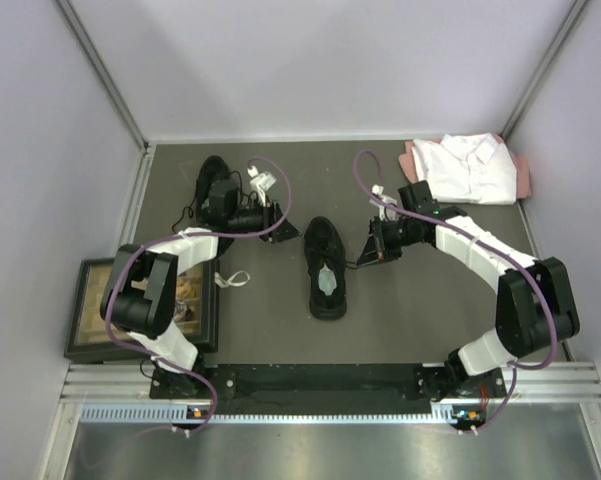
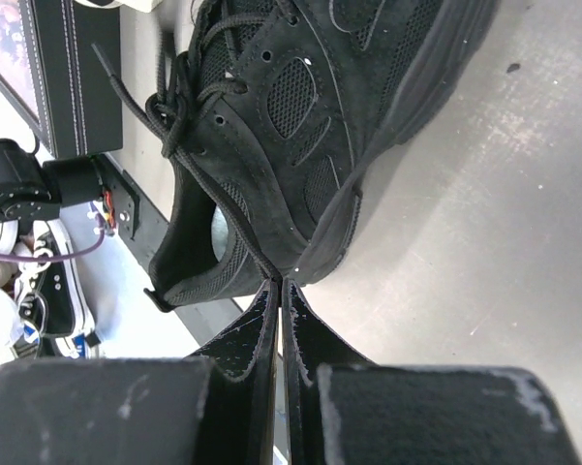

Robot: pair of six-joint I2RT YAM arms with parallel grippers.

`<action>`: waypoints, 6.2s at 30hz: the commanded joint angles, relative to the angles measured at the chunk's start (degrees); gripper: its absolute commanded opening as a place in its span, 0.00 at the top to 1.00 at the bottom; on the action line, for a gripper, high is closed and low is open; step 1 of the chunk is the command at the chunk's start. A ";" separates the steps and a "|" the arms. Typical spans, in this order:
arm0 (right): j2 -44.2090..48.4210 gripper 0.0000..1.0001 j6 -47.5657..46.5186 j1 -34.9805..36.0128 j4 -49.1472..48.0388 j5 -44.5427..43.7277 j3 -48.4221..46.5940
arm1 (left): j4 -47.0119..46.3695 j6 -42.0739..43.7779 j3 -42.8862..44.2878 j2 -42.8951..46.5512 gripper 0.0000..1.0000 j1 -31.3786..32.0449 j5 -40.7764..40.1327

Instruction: Tie the shoes

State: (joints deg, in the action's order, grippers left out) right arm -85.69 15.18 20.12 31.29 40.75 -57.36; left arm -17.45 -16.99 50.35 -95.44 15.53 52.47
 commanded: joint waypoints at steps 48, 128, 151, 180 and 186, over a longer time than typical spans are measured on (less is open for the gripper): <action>-2.46 0.51 -12.80 -0.08 4.66 4.51 -11.01 | 57.09 89.24 15.84 7.11 1.00 13.04 -8.69; -9.06 1.00 -16.59 6.25 0.44 3.90 -11.54 | 24.57 37.30 8.63 1.22 0.62 12.51 -4.48; -9.06 1.00 -16.67 6.16 0.70 4.16 -11.45 | 28.79 38.88 8.36 5.88 0.57 11.80 1.41; -10.02 1.00 -16.41 6.16 0.70 4.42 -11.90 | 28.61 37.65 8.89 4.47 0.64 12.16 2.46; -10.20 1.00 -16.32 6.16 0.79 4.51 -12.16 | 29.23 37.65 9.24 4.65 0.60 12.24 1.59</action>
State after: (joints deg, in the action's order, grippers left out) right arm -96.79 -0.43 25.76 32.60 44.25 -68.62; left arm 13.28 21.10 58.19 -93.14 27.49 53.01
